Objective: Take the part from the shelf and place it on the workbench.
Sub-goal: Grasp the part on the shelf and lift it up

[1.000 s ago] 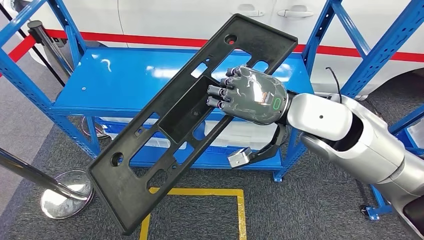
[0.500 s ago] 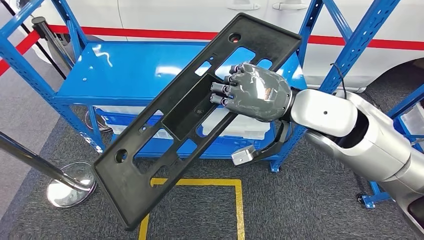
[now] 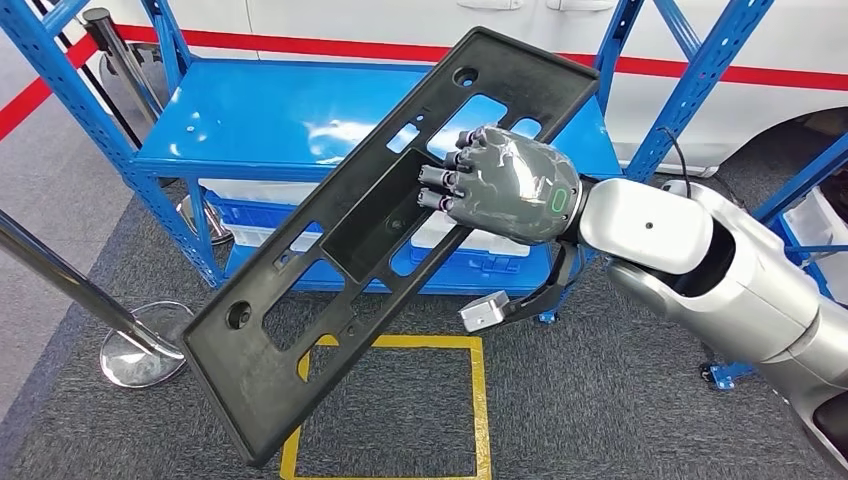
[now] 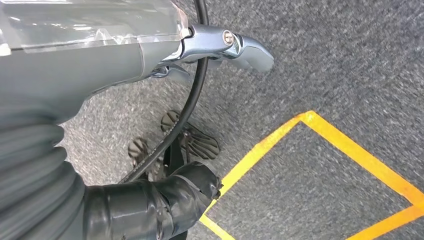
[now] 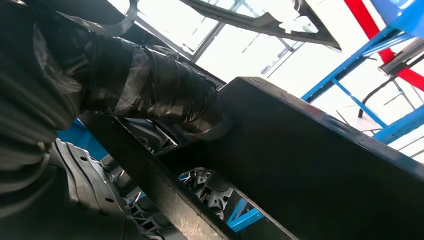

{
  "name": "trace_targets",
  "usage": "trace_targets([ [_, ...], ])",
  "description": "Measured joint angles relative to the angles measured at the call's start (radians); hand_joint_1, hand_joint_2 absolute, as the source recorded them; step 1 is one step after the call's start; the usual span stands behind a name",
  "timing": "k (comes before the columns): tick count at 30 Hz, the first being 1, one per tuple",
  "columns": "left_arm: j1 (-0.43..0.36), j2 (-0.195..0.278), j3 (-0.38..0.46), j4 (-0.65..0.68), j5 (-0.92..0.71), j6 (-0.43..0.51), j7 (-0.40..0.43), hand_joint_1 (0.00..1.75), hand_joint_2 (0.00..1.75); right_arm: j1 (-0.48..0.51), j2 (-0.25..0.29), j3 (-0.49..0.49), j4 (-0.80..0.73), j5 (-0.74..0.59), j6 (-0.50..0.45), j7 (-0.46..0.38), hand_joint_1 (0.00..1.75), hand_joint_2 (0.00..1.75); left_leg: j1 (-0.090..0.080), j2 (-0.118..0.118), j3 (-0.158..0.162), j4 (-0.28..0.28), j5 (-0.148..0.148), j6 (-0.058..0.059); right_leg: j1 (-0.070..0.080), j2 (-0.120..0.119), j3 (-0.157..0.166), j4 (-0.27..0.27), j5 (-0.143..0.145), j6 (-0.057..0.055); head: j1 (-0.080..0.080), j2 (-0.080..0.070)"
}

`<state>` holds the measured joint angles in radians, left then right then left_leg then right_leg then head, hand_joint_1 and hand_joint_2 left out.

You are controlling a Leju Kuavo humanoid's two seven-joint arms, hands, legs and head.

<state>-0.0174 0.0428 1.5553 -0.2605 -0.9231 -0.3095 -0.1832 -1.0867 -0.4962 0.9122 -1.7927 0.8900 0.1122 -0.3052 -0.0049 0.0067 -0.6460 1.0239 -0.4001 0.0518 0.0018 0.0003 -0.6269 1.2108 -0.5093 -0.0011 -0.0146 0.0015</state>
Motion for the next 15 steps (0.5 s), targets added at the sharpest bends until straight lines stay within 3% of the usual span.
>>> trace_targets([
  [2, 0.000, -0.001, 0.000, 0.000, 0.000, -0.001, -0.002, 0.00, 1.75, -0.001, 0.000, 0.000, 0.000, 0.000, 0.000, 0.000, 1.75, 1.75, -0.001, 0.000, -0.011, -0.002, 0.018, -0.006, 0.010, -0.001, 0.101, -0.144, -0.002, -0.014, 0.000, 0.000],
  [4, 0.001, -0.002, 0.000, 0.000, 0.000, -0.002, -0.003, 0.00, 1.75, -0.004, 0.000, 0.000, 0.000, 0.000, 0.000, 0.001, 1.75, 1.75, 0.003, -0.001, -0.013, -0.008, 0.036, -0.016, 0.019, -0.002, 0.135, -0.206, -0.010, -0.022, 0.000, 0.000],
  [6, 0.002, -0.002, 0.000, 0.000, 0.000, -0.001, -0.003, 0.00, 1.75, -0.006, 0.006, 0.002, 0.000, 0.001, 0.003, 0.005, 1.75, 1.75, 0.005, -0.003, -0.017, -0.012, 0.044, -0.026, 0.018, -0.005, 0.127, -0.220, 0.015, -0.030, 0.001, 0.000],
  [7, 0.002, -0.002, 0.000, 0.000, 0.002, 0.000, -0.002, 0.00, 1.75, -0.008, 0.013, 0.005, 0.000, 0.003, 0.008, 0.011, 1.75, 1.75, 0.005, -0.005, -0.025, -0.001, 0.026, -0.032, 0.015, -0.007, 0.121, -0.229, 0.029, -0.035, 0.001, 0.000],
  [9, 0.002, 0.000, 0.000, 0.000, 0.009, -0.001, 0.000, 0.00, 1.75, -0.012, 0.041, 0.014, 0.003, 0.012, 0.027, 0.031, 1.75, 1.75, 0.008, -0.008, -0.051, 0.078, -0.063, -0.042, 0.010, -0.012, 0.099, -0.239, 0.059, -0.045, 0.001, 0.000],
  [11, 0.002, 0.004, 0.000, 0.000, 0.015, -0.005, 0.003, 0.00, 1.75, -0.018, 0.083, 0.026, 0.012, 0.027, 0.049, 0.061, 1.75, 1.75, 0.014, -0.008, -0.077, 0.199, -0.148, -0.052, 0.010, -0.010, 0.066, -0.238, 0.084, -0.050, 0.001, 0.000],
  [12, 0.000, 0.006, 0.000, 0.000, 0.015, -0.007, 0.005, 0.00, 1.75, -0.023, 0.111, 0.036, 0.021, 0.035, 0.057, 0.079, 1.75, 1.75, 0.017, -0.008, -0.081, 0.248, -0.158, -0.057, 0.009, -0.009, 0.047, -0.235, 0.097, -0.048, 0.001, 0.000],
  [13, -0.002, 0.007, 0.000, 0.000, 0.013, -0.010, 0.005, 0.00, 1.75, -0.029, 0.139, 0.048, 0.033, 0.042, 0.060, 0.094, 1.75, 1.75, 0.021, -0.008, -0.074, 0.272, -0.142, -0.062, 0.007, -0.009, 0.027, -0.231, 0.110, -0.045, 0.001, 0.000],
  [14, -0.004, 0.008, 0.000, 0.000, 0.011, -0.014, 0.006, 0.00, 1.75, -0.034, 0.165, 0.060, 0.047, 0.048, 0.062, 0.108, 1.75, 1.75, 0.024, -0.008, -0.053, 0.269, -0.112, -0.067, 0.004, -0.008, 0.005, -0.225, 0.122, -0.040, 0.001, 0.000],
  [15, -0.007, 0.008, 0.000, 0.000, 0.009, -0.017, 0.005, 0.00, 1.75, -0.039, 0.185, 0.072, 0.059, 0.051, 0.061, 0.117, 1.75, 1.75, 0.029, -0.008, -0.014, 0.229, -0.084, -0.072, 0.001, -0.008, -0.016, -0.216, 0.131, -0.034, 0.001, 0.000],
])
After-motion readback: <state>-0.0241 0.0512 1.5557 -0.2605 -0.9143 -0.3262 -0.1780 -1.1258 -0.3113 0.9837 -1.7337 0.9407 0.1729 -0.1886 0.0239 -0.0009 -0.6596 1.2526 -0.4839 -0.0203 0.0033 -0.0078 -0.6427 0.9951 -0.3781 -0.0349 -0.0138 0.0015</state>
